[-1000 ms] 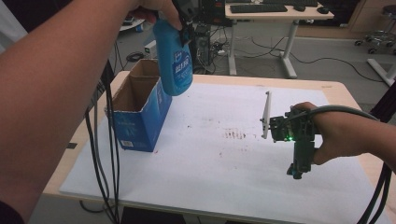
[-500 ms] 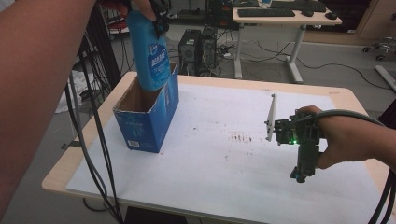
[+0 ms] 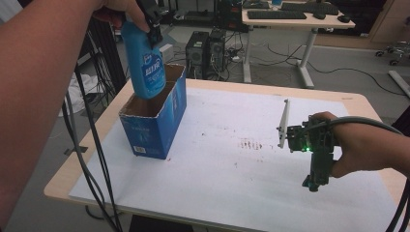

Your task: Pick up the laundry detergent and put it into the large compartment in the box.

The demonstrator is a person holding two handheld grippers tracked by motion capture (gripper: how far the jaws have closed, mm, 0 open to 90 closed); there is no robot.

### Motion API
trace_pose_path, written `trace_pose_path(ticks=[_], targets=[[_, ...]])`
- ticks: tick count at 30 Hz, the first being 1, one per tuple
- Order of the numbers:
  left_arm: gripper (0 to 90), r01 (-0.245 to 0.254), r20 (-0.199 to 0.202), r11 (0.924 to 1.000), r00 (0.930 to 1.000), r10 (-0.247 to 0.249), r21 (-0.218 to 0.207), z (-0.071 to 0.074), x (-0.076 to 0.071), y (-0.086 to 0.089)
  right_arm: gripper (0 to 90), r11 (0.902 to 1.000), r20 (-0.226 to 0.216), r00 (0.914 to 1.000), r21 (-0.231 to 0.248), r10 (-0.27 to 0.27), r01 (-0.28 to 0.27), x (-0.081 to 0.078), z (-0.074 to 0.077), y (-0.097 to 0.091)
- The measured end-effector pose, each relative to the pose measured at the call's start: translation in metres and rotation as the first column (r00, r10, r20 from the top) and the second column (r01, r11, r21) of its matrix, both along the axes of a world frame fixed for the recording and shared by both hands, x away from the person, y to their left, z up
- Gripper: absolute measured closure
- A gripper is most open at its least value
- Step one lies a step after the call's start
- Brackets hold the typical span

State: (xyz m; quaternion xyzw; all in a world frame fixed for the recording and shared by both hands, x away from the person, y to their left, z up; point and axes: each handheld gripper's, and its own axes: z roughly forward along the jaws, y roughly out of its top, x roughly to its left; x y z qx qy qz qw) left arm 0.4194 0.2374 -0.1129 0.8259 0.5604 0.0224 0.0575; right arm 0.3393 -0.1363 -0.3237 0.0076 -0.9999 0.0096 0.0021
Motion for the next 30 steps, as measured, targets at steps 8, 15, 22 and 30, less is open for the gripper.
trace_pose_path(ticks=[8,15,22,30], targets=[[37.1,0.027,-0.038,0.9996,0.9989,-0.027,-0.005,-0.027,0.008,0.012,1.4,1.0000,-0.005,1.0000,-0.002,-0.008,0.008,-0.001,-0.002,-0.001],[37.1,0.116,-0.068,0.9932,0.9909,-0.116,-0.010,-0.053,0.014,0.018,1.4,0.9999,-0.002,0.9999,0.002,-0.011,0.011,-0.001,-0.002,-0.003],[37.1,0.203,-0.094,0.9791,0.9748,-0.202,-0.003,-0.081,0.020,0.017,1.4,0.9998,-0.005,0.9998,0.003,-0.020,0.020,0.001,-0.003,-0.005],[37.0,0.308,-0.119,0.9514,0.9447,-0.306,0.003,-0.103,0.022,0.012,1.4,0.9999,-0.014,0.9998,-0.001,-0.014,0.014,0.003,-0.005,-0.003]])
